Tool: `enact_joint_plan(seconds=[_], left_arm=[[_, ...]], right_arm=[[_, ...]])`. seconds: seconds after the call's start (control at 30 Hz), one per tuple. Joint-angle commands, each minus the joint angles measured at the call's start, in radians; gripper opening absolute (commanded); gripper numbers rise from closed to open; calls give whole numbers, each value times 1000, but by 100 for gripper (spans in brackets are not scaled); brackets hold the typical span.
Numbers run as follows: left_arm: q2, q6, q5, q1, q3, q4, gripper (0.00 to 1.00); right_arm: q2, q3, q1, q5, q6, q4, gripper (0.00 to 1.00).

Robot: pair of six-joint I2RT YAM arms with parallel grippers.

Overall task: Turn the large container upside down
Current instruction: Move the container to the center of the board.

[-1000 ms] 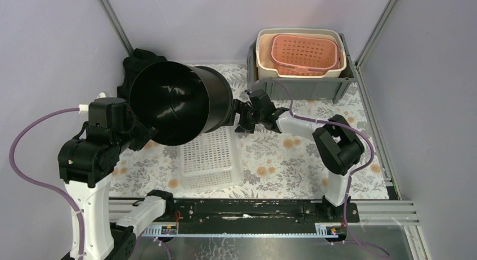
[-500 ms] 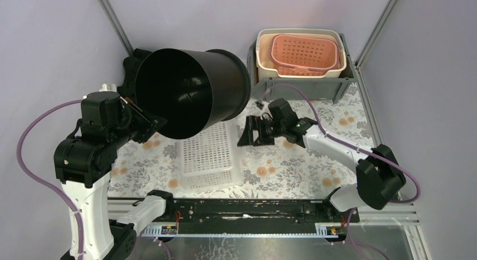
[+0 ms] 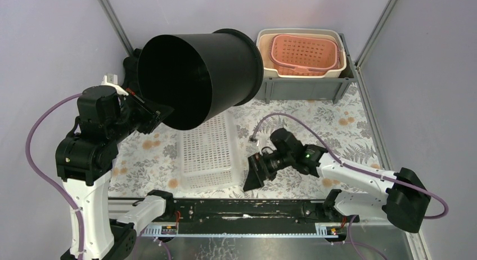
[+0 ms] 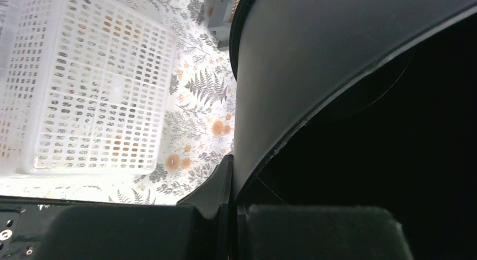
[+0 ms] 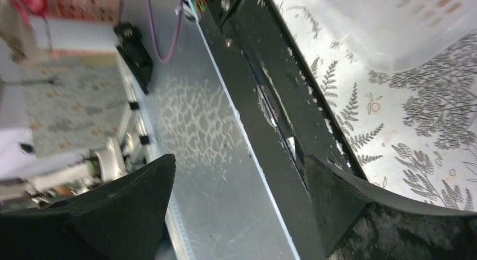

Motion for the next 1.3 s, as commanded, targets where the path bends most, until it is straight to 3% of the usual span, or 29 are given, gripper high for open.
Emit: enact_joint_plan(seconds=[0.0,0.13,0.33,0.63,0.83,1.03,1.27], left_arm=[[-15,-51,79,-1,1,235,0],[-13,-54,86,-2,-2,244,0],[-10,-64,104,-3,-3,262,0],[-10,-76,132,-2,1,276,0],[-15,-79,139,-2,0,280,0],[-18,-78,145,-2,1,280,0],[-23,-70,148,-2,-8,281,0]], right_arm=[[40,66,143,83,-67,26,91],[113,145,276,202,-128,-2,91],[256,253,407,215,-182,46,90],[552,396,457,281,-260,114,88],[755,564,421,345,-307,82,89],[878,710,273,303,-317,68,88],[1089,1021,113,272,-379,-60,88]])
